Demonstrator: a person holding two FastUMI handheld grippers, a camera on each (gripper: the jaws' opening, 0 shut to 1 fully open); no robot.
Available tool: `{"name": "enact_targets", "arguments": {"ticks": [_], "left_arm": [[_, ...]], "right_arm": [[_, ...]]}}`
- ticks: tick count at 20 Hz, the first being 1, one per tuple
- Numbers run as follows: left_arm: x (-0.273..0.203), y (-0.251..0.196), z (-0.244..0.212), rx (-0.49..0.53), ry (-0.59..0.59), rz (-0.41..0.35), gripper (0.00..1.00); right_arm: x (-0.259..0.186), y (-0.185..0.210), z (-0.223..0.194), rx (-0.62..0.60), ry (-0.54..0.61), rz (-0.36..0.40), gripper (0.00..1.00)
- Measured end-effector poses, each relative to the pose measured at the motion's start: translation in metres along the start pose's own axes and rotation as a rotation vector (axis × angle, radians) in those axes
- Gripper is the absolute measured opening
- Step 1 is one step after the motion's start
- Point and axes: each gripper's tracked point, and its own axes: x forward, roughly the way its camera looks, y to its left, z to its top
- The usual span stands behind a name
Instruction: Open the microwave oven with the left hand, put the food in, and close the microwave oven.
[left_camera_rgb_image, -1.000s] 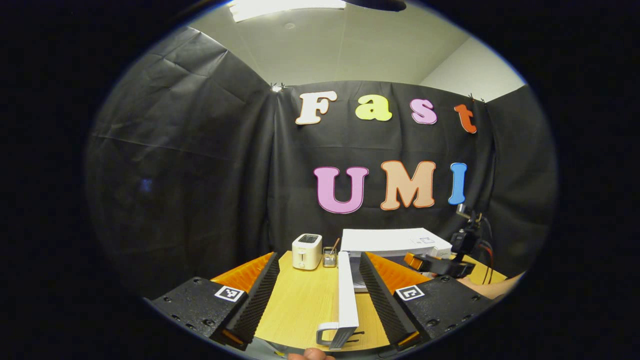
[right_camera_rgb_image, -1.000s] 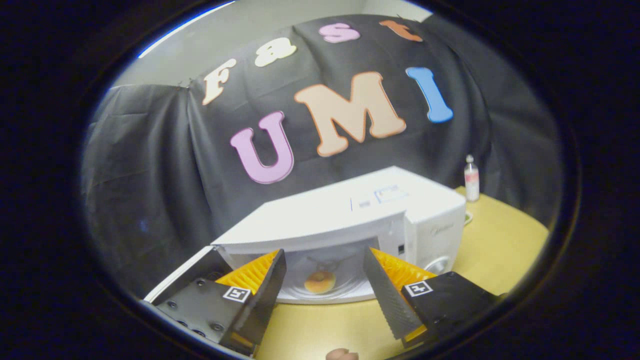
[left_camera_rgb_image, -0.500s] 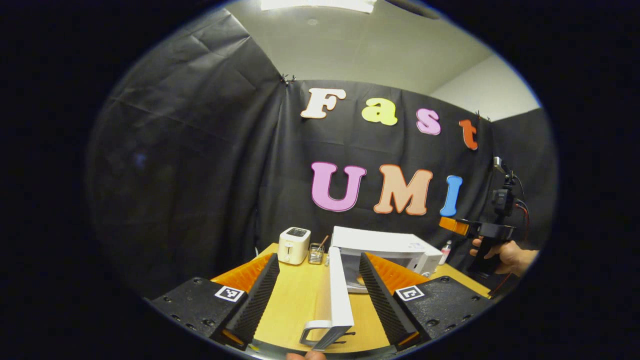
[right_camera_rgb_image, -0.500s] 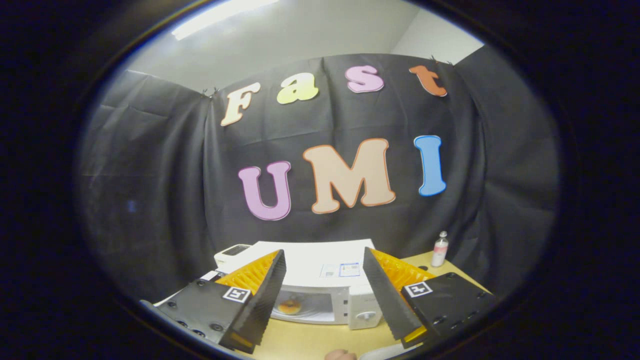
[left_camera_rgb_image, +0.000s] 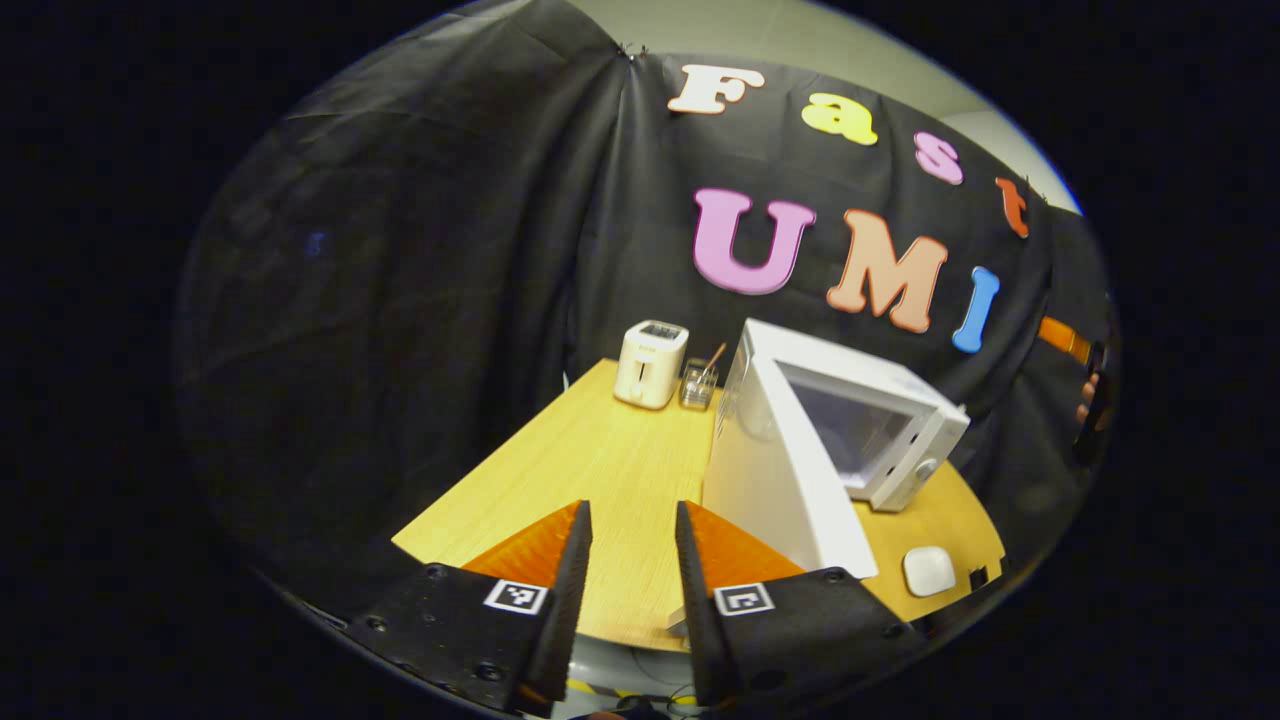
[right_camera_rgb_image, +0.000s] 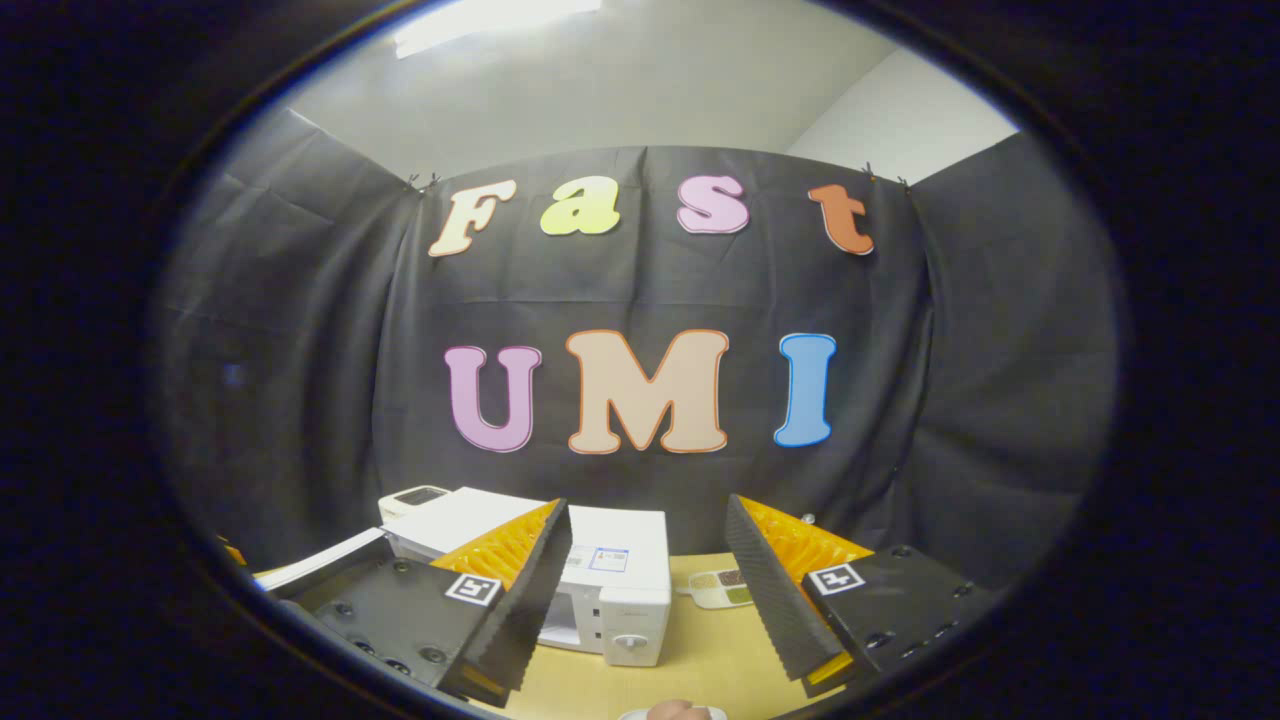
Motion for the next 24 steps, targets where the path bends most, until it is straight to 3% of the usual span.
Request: {"name": "enact_targets", "arguments": {"ticks": [2, 3, 6, 10, 15, 24], "left_arm": [[0.008, 0.01, -0.024, -0.001, 0.071, 0.044, 0.23], [0.013, 0.019, -0.033, -0.003, 0.099, 0.085, 0.0], [0.019, 0.003, -0.044, -0.034, 0.122, 0.054, 0.0], [0.026, -0.023, -0.052, 0.033, 0.141, 0.005, 0.0], [0.034, -0.051, -0.067, 0.077, 0.179, -0.034, 0.0], [0.042, -0.138, -0.072, 0.171, 0.185, -0.136, 0.02]], "right_arm": [[-0.004, -0.007, 0.01, -0.007, -0.011, -0.01, 0.84], [-0.006, -0.011, 0.013, -0.021, -0.013, -0.018, 0.95], [-0.012, -0.016, 0.026, -0.042, -0.031, -0.025, 0.95], [-0.017, -0.032, 0.029, -0.008, -0.015, -0.047, 0.95], [-0.023, -0.056, 0.027, -0.067, -0.027, -0.086, 0.95], [-0.022, -0.098, 0.029, -0.051, -0.011, -0.101, 0.95]]}}
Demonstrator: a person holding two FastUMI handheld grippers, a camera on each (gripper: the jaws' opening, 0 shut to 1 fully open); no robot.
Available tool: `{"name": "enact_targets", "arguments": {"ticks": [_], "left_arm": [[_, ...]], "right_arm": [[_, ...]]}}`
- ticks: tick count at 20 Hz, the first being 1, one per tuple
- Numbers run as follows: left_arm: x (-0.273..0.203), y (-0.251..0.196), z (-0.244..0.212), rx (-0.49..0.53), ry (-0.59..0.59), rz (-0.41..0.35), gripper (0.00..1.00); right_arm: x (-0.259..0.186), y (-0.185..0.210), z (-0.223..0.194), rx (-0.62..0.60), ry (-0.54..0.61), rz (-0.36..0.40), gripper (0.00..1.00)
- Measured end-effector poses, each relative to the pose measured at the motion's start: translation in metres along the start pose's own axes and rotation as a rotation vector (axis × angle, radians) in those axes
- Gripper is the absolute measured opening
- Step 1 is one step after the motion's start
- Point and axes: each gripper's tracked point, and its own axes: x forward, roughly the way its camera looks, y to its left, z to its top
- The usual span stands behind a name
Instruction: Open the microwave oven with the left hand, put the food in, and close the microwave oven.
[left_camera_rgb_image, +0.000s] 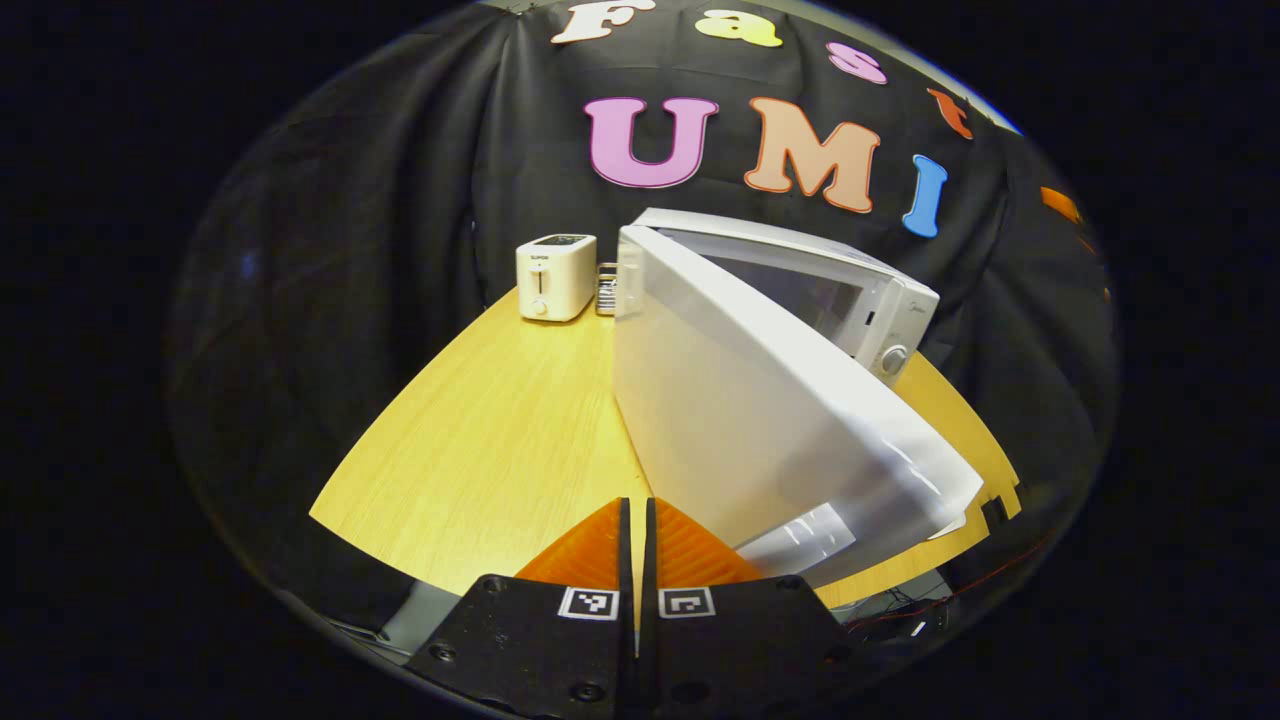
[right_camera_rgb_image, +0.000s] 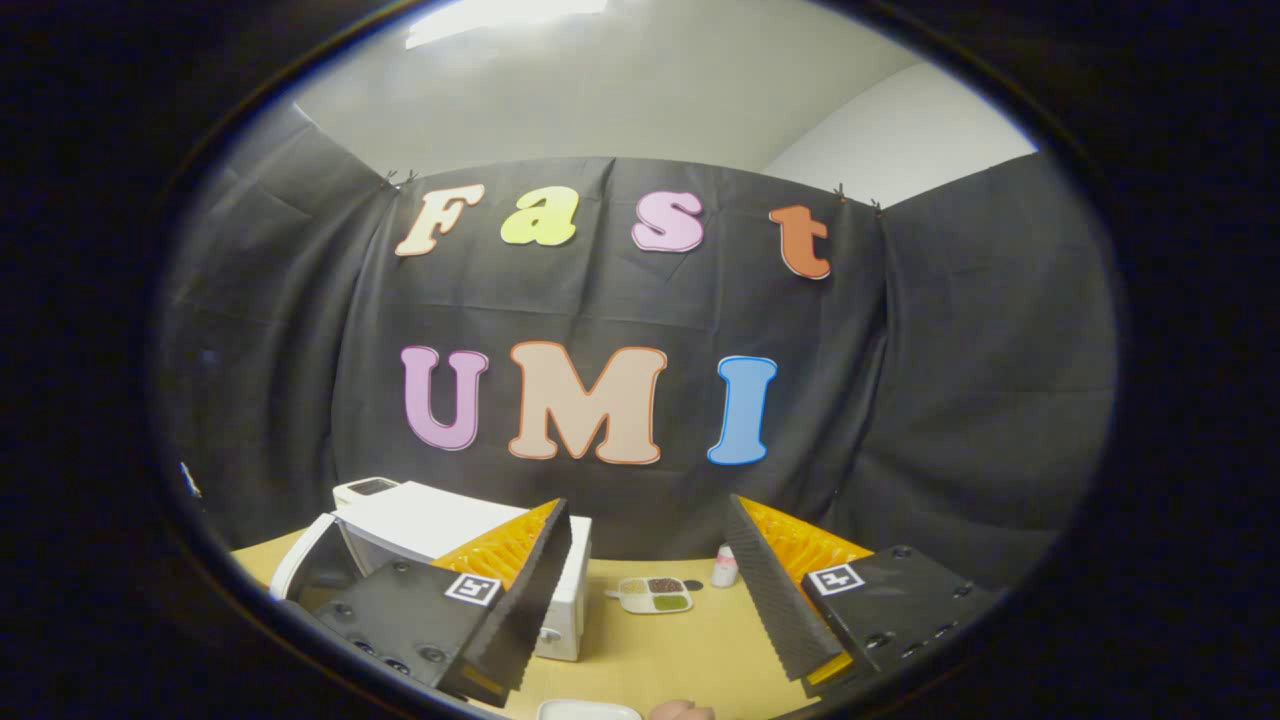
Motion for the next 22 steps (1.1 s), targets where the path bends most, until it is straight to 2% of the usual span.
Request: {"name": "enact_targets", "arguments": {"ticks": [13, 22], "left_arm": [[0.052, -0.114, 0.028, 0.047, -0.002, -0.065, 0.0], [0.093, -0.153, 0.054, 0.077, -0.019, -0.063, 0.0]], "right_arm": [[0.022, -0.085, -0.008, 0.027, 0.012, -0.015, 0.95], [0.039, -0.119, -0.012, 0.039, -0.002, 0.003, 0.95]]}}
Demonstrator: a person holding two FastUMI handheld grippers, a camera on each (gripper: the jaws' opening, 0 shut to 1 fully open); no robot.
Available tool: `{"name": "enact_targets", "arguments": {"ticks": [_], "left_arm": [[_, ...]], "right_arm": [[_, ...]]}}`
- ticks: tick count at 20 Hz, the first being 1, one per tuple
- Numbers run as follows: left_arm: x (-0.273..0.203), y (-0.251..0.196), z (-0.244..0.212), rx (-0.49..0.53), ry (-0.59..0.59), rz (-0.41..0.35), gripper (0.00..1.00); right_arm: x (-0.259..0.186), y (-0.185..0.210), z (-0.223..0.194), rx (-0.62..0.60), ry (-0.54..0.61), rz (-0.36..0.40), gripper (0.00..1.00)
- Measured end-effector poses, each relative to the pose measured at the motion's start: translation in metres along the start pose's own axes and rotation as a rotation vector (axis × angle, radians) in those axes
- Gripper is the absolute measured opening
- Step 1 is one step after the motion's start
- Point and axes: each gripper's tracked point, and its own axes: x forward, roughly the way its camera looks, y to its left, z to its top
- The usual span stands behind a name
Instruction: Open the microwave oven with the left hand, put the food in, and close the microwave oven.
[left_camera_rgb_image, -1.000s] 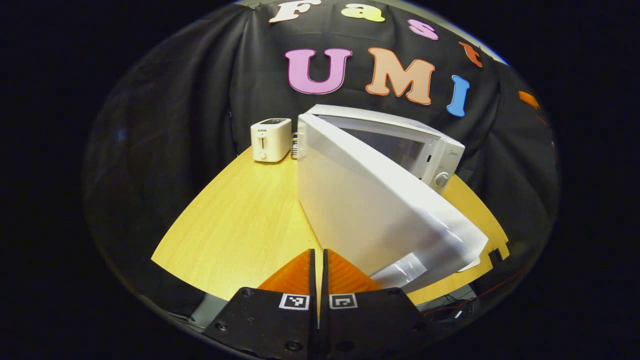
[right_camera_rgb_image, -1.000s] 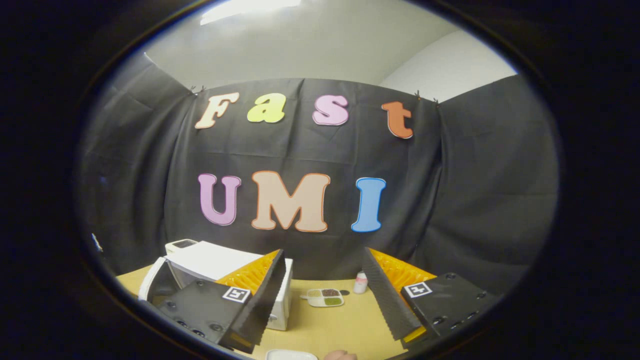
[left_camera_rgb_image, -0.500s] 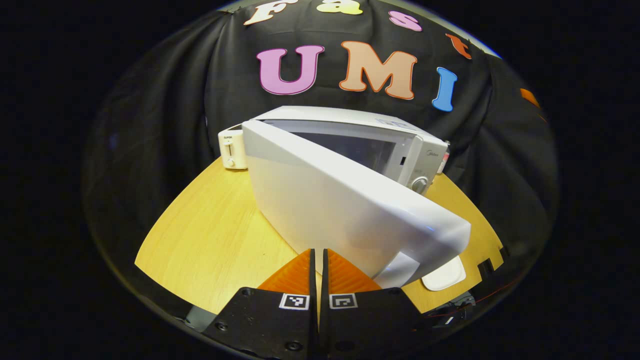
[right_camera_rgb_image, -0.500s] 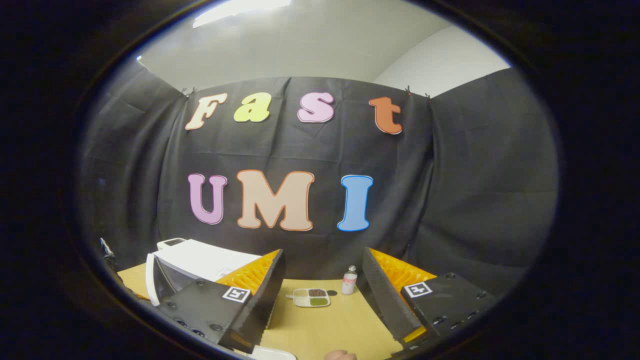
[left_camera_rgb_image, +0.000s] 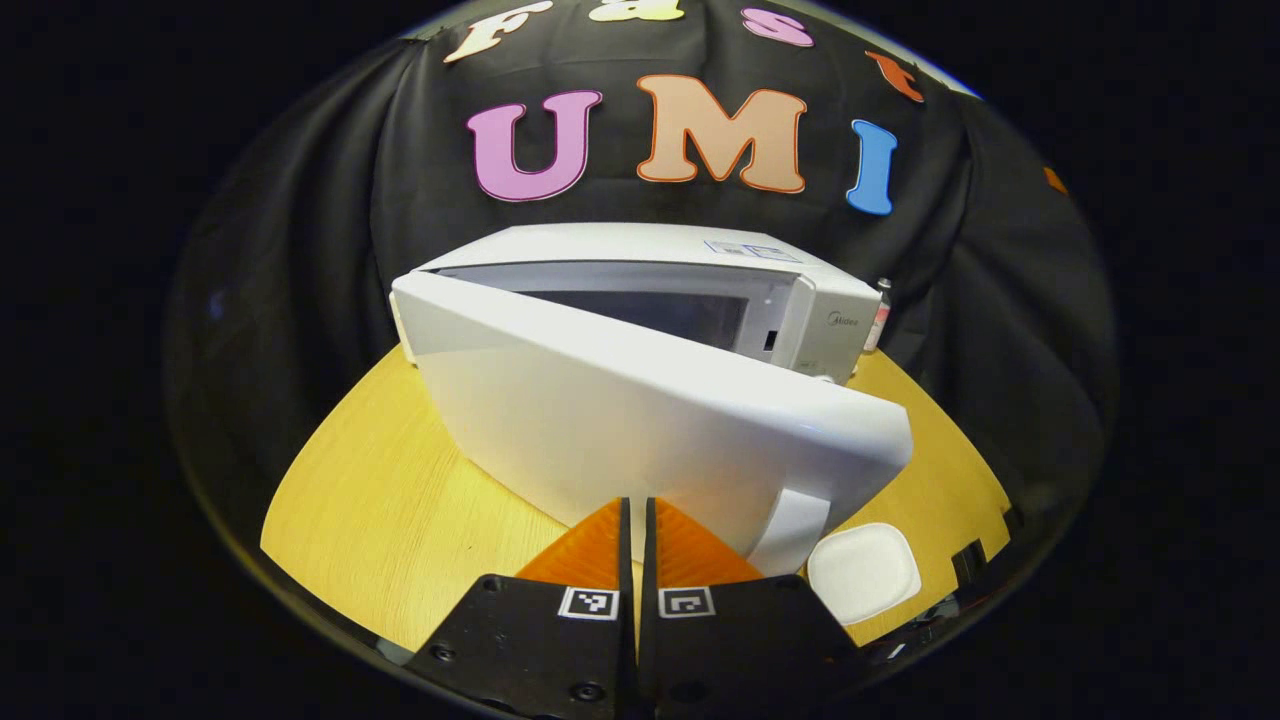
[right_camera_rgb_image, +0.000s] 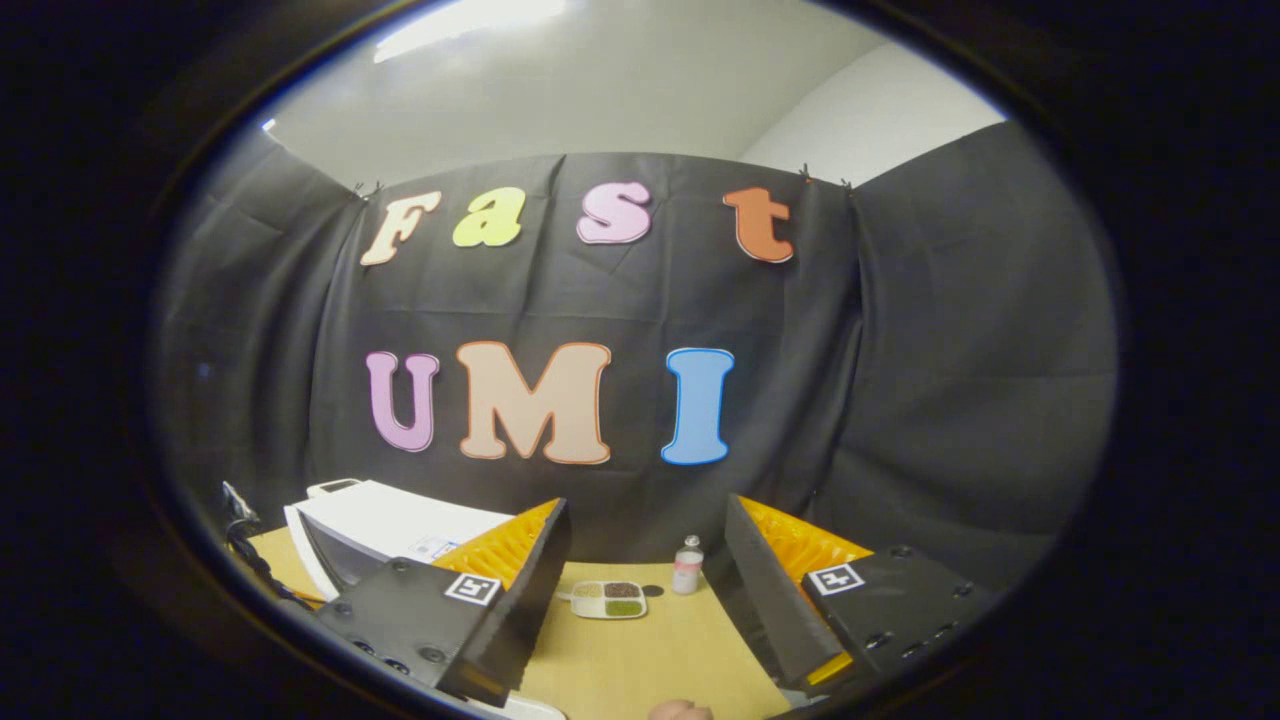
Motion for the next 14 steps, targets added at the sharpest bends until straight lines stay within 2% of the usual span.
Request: {"name": "enact_targets", "arguments": {"ticks": [7, 8, 14], "left_arm": [[0.028, -0.01, 0.022, 0.008, -0.027, 0.026, 0.0], [0.032, -0.013, 0.026, 0.007, -0.033, 0.027, 0.0], [0.057, -0.03, 0.048, 0.021, -0.065, 0.025, 0.0]], "right_arm": [[0.01, -0.024, 0.007, 0.02, -0.01, 0.003, 0.95], [0.01, -0.027, 0.008, 0.022, -0.011, 0.004, 0.85], [0.014, -0.037, 0.008, 0.02, -0.002, 0.022, 0.85]]}}
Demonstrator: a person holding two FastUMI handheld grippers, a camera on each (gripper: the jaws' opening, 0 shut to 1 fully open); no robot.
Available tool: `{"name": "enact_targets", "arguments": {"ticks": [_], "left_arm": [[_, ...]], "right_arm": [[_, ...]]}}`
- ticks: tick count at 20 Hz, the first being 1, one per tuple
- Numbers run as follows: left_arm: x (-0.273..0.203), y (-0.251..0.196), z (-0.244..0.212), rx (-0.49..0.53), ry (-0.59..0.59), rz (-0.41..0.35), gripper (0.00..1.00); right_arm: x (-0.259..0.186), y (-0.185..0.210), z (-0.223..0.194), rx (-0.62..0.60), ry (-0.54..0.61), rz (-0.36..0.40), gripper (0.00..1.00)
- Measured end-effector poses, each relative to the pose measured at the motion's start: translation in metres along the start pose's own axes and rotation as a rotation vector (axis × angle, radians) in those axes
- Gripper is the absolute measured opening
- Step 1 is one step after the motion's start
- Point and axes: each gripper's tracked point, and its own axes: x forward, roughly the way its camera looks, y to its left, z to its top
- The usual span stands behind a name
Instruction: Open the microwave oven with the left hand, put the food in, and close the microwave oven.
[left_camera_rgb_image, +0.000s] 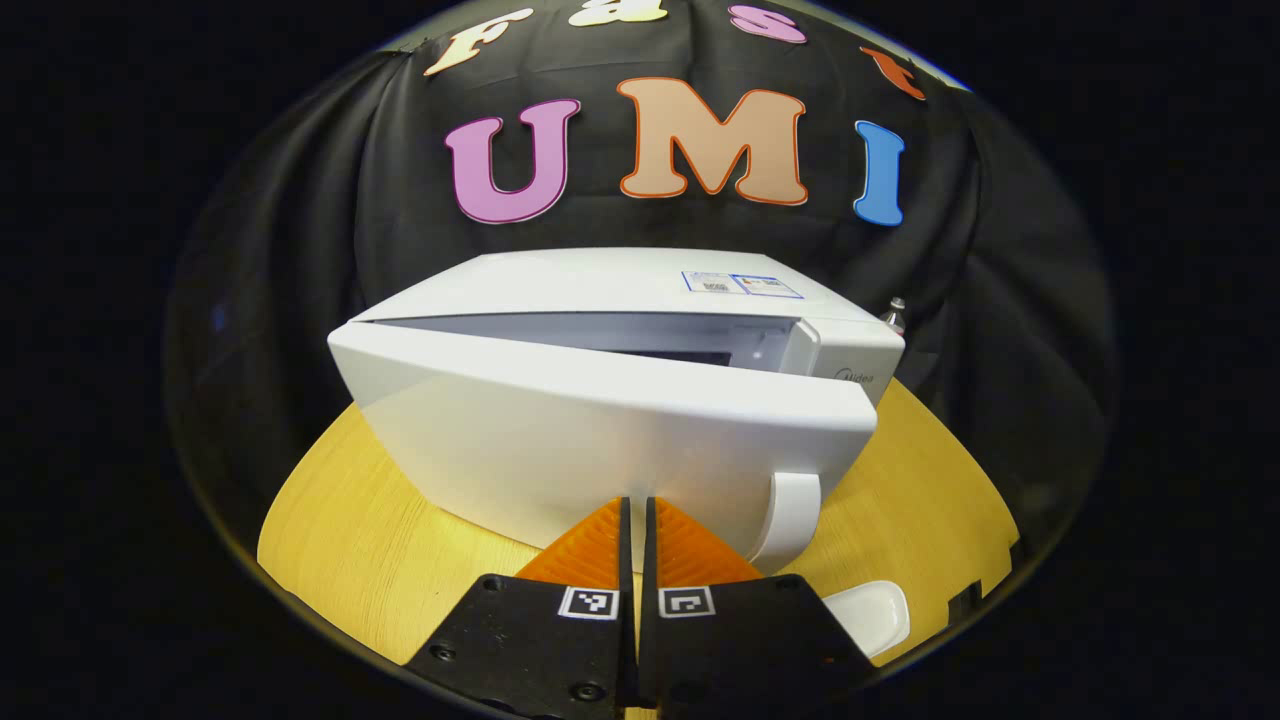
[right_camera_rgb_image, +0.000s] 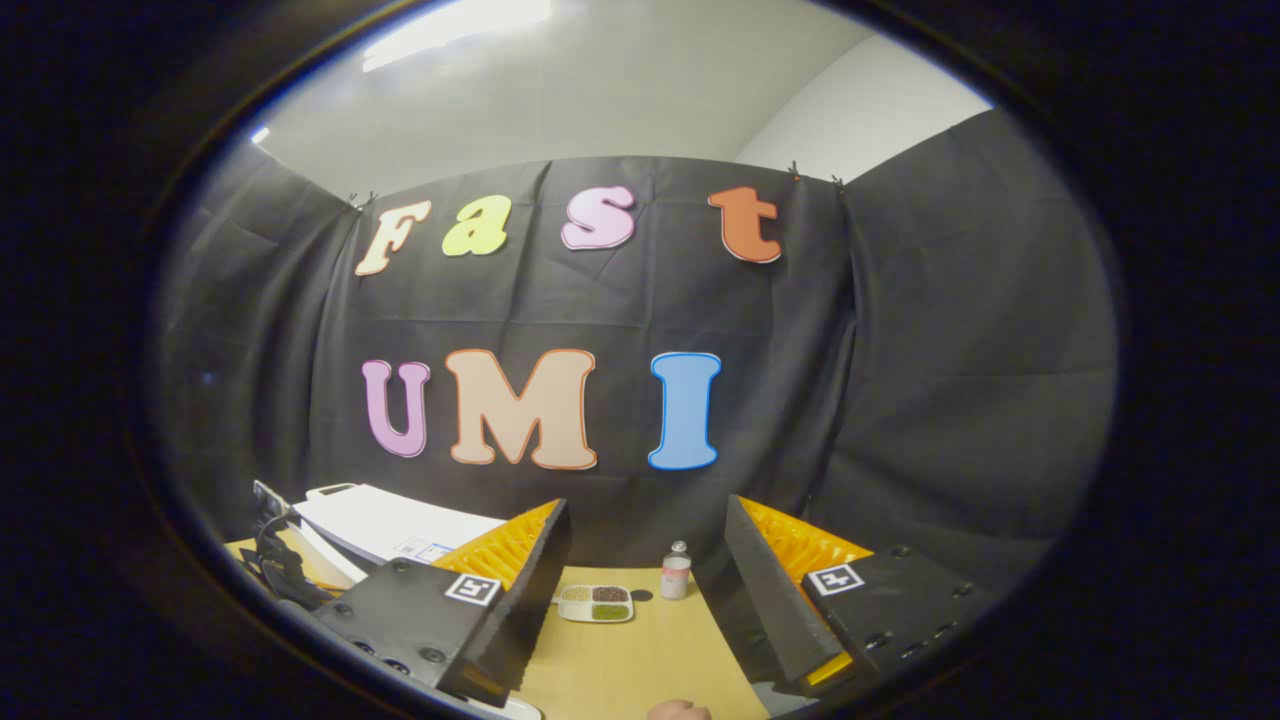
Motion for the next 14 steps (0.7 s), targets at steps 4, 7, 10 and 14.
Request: {"name": "enact_targets", "arguments": {"ticks": [4, 7, 10, 14], "left_arm": [[0.017, -0.005, 0.009, 0.0, -0.006, 0.0, 0.0], [0.028, -0.007, 0.017, -0.012, -0.009, -0.004, 0.0], [0.034, -0.005, 0.021, -0.029, -0.002, -0.009, 0.0], [0.035, -0.005, 0.021, -0.069, 0.001, -0.015, 0.0]], "right_arm": [[0.002, -0.002, 0.004, -0.005, -0.003, 0.01, 0.85], [0.002, -0.002, 0.005, -0.006, 0.0, 0.013, 0.95], [0.0, -0.003, 0.006, -0.02, 0.0, 0.007, 0.95], [-0.002, -0.002, 0.008, -0.028, -0.002, -0.003, 0.95]]}}
